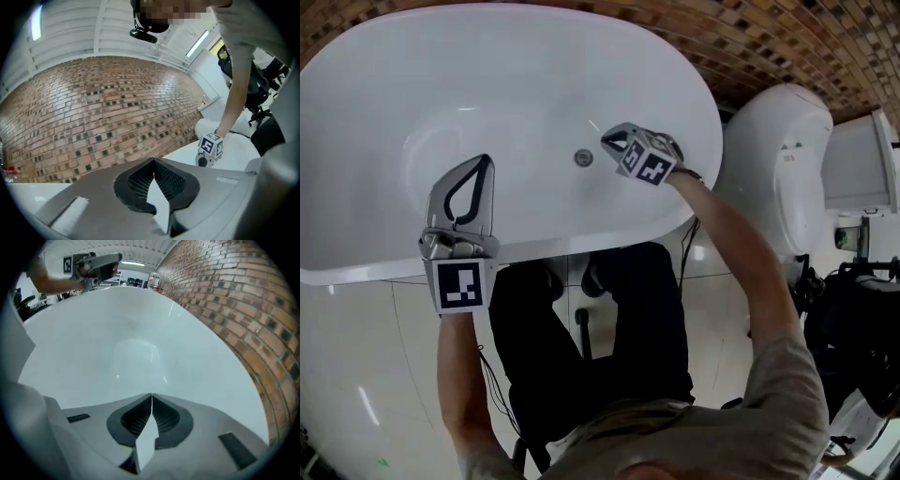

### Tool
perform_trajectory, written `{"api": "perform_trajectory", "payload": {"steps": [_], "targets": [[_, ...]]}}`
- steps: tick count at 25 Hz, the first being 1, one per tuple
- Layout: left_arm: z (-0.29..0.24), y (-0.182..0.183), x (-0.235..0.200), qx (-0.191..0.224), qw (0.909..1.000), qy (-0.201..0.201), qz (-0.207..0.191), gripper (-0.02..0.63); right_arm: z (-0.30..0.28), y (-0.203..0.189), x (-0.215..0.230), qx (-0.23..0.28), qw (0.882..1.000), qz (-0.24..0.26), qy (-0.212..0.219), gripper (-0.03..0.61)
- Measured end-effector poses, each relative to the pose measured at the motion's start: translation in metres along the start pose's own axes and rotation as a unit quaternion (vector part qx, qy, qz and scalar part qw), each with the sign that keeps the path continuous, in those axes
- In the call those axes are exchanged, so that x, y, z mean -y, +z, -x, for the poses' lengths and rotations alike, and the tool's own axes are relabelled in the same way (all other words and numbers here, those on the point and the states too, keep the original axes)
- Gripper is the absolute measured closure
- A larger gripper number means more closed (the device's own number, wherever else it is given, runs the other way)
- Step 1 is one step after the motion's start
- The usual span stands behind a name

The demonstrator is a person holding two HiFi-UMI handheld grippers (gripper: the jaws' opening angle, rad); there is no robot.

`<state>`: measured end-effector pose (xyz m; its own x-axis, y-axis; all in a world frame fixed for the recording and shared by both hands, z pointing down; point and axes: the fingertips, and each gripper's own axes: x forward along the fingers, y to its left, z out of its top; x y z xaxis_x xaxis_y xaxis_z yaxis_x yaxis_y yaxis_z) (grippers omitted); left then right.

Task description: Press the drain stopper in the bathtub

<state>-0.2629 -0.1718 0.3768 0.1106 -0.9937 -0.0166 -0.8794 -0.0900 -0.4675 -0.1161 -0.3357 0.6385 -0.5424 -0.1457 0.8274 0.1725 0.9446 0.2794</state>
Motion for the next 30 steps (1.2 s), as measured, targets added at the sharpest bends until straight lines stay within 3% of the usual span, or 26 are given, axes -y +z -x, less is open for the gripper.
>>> {"api": "perform_trajectory", "payload": {"steps": [3, 6, 8, 12, 17, 25, 30], "targets": [[-0.017, -0.013, -0.026, 0.008, 0.9988, 0.044, -0.02, 0.62, -0.047, -0.032, 0.006, -0.048, 0.998, -0.025, 0.031, 0.572], [-0.041, -0.052, -0.02, -0.034, 0.999, 0.028, 0.004, 0.62, -0.083, -0.057, 0.012, -0.081, 0.994, -0.05, 0.05, 0.572], [-0.049, -0.065, -0.01, -0.066, 0.9975, 0.003, -0.027, 0.62, -0.102, -0.061, 0.009, -0.086, 0.993, -0.058, 0.062, 0.572], [-0.052, -0.057, 0.022, -0.047, 0.9918, -0.042, -0.111, 0.621, -0.134, -0.065, -0.012, -0.075, 0.993, 0.005, 0.086, 0.571], [-0.051, -0.05, 0.008, -0.04, 0.9942, -0.012, -0.1, 0.623, -0.173, -0.088, -0.034, -0.117, 0.978, 0.118, 0.126, 0.572], [-0.054, -0.054, 0.012, -0.055, 0.9908, -0.012, -0.123, 0.622, -0.244, -0.147, -0.041, -0.191, 0.955, 0.171, 0.152, 0.577], [-0.056, -0.053, 0.012, -0.053, 0.9896, -0.018, -0.132, 0.621, -0.264, -0.158, -0.042, -0.179, 0.962, 0.139, 0.152, 0.575]]}}
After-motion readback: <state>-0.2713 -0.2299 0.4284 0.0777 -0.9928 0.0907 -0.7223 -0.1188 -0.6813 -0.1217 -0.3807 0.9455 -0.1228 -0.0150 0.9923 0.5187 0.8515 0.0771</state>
